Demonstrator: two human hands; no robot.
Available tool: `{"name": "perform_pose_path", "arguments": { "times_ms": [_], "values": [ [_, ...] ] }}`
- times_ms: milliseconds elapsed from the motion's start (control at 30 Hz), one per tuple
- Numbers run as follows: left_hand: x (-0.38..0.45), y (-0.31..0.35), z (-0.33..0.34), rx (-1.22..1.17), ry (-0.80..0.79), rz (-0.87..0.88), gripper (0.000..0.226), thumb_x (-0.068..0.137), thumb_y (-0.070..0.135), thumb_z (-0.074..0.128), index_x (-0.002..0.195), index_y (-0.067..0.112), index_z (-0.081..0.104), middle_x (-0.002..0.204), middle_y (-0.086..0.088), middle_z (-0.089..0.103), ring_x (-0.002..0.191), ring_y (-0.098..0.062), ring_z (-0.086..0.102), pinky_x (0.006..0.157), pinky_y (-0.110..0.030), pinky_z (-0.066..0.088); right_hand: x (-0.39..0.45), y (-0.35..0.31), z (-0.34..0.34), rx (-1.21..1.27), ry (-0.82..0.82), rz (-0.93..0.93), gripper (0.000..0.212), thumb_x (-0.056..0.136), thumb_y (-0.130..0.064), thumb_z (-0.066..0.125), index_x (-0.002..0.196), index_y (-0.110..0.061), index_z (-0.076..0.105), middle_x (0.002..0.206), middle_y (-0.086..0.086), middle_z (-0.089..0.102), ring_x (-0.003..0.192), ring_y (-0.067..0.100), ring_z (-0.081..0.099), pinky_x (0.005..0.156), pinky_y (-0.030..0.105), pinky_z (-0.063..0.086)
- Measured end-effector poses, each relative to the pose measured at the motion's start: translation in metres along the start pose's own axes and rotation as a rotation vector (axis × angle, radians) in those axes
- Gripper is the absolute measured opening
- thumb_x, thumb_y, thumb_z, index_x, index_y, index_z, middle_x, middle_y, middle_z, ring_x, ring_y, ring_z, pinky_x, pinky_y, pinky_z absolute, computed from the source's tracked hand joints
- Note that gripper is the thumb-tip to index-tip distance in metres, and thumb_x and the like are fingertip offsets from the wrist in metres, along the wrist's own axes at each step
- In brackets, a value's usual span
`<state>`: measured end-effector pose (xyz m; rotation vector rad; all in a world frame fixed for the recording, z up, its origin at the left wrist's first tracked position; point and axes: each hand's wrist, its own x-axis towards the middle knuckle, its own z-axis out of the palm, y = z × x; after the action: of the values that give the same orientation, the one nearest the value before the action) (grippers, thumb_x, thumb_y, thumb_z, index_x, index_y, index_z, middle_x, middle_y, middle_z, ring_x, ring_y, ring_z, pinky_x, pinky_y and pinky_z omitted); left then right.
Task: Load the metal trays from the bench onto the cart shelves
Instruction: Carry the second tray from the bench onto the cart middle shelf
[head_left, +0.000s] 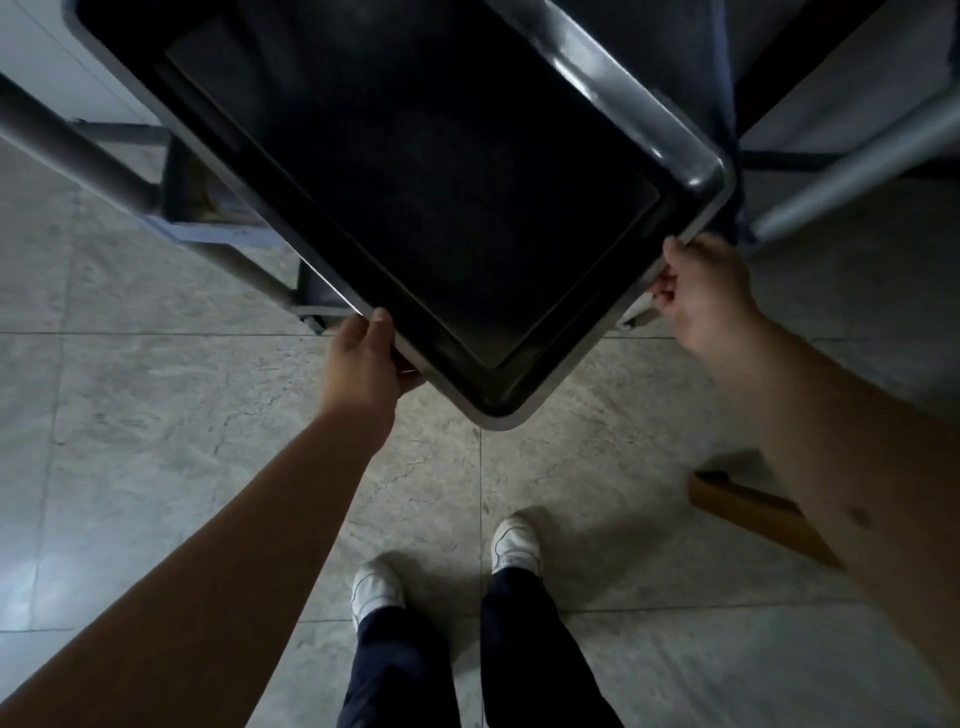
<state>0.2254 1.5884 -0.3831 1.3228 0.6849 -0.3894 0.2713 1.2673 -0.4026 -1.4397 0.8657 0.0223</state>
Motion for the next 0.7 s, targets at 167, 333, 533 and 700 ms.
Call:
{"name": "perform_pose_path", "arguments": {
  "times_ms": [167,333,533,700],
  "values": [
    [0.0,0.008,0.012,0.124,-0.062,0.023,0.017,0.104,0.02,0.05,0.115,0.008,0.056,0.095,-0.01,0.07,0.077,-0.021,0.072,0.068,-0.034,0.057,0.022,-0.021,0.003,-0.099,0.107,0.005,0.017,0.097,-0.025,0.054,0.08,-0.022,0.057,0.066,-0.005,0.061,0.056,0.009,0.056,0.059,0.028,0.046],
    [-0.003,-0.002,0.042,0.018,0.015,-0.024,0.015,0.103,0.019,0.052,0.114,0.009,0.057,0.105,-0.015,0.071,0.081,-0.024,0.075,0.065,-0.03,0.058,-0.062,0.023,0.019,-0.391,0.071,-0.077,0.053,0.091,-0.056,0.049,0.132,-0.024,0.044,0.114,0.005,0.065,0.091,0.014,0.066,0.074,0.032,0.058],
    [0.003,-0.009,0.092,-0.055,0.002,-0.075,0.014,0.103,0.02,0.053,0.111,0.01,0.056,0.109,-0.016,0.068,0.076,-0.019,0.075,0.062,-0.027,0.058,-0.115,0.066,0.03,-0.14,0.093,-0.095,0.026,0.096,-0.023,0.05,0.122,-0.024,0.047,0.077,0.004,0.063,0.05,0.008,0.06,0.046,0.021,0.047],
    [0.032,0.011,0.094,-0.05,-0.003,-0.005,0.02,0.104,0.022,0.052,0.117,0.008,0.046,0.106,-0.011,0.066,0.074,-0.017,0.074,0.059,-0.03,0.06,-0.061,0.035,0.018,-0.136,0.064,-0.105,0.016,0.096,-0.014,0.047,0.098,-0.026,0.057,0.071,-0.012,0.057,0.061,0.007,0.052,0.051,0.021,0.042]
  ]
}}
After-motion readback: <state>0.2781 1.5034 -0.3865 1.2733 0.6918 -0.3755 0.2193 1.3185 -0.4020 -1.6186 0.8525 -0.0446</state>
